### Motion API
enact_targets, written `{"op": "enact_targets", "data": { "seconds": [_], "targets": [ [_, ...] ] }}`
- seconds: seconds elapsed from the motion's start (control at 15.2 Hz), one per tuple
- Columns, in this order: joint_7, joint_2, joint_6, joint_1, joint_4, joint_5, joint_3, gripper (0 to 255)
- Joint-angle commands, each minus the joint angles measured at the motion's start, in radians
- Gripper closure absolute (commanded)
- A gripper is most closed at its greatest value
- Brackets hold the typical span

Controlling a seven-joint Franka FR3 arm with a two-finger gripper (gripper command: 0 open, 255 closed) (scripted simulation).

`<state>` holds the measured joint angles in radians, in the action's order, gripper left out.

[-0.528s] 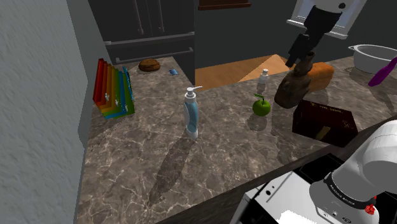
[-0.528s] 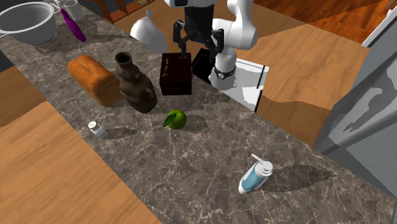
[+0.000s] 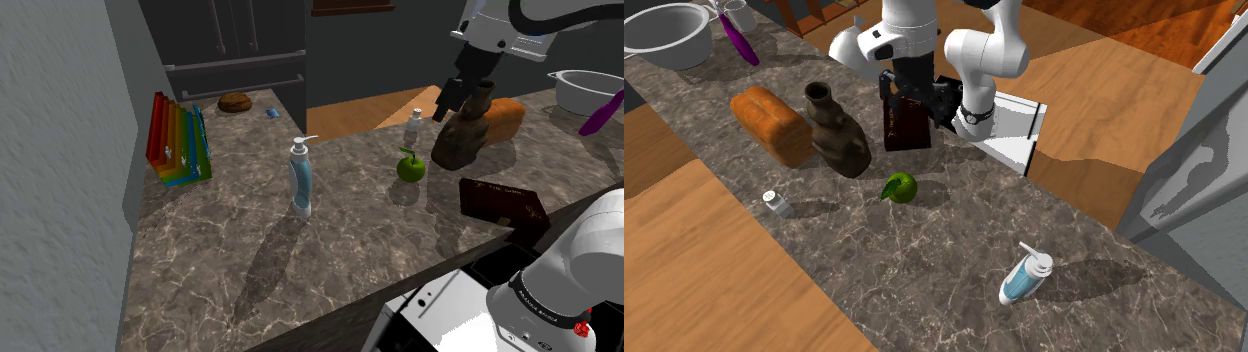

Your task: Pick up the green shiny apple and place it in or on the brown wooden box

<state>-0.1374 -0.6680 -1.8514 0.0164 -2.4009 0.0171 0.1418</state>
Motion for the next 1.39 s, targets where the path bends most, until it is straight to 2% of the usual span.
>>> {"op": "enact_targets", "data": {
  "seconds": [0.0,0.4,0.73,1.32],
  "targets": [
    [-0.038,0.051,-0.064,0.000,-0.020,-0.001,0.033,0],
    [-0.149,0.226,-0.232,0.014,-0.045,-0.032,0.118,0],
    [-0.256,0.392,-0.350,0.036,-0.029,-0.094,0.182,0],
    [-0.279,0.456,-0.459,0.049,-0.079,-0.126,0.186,0]
  ]
}}
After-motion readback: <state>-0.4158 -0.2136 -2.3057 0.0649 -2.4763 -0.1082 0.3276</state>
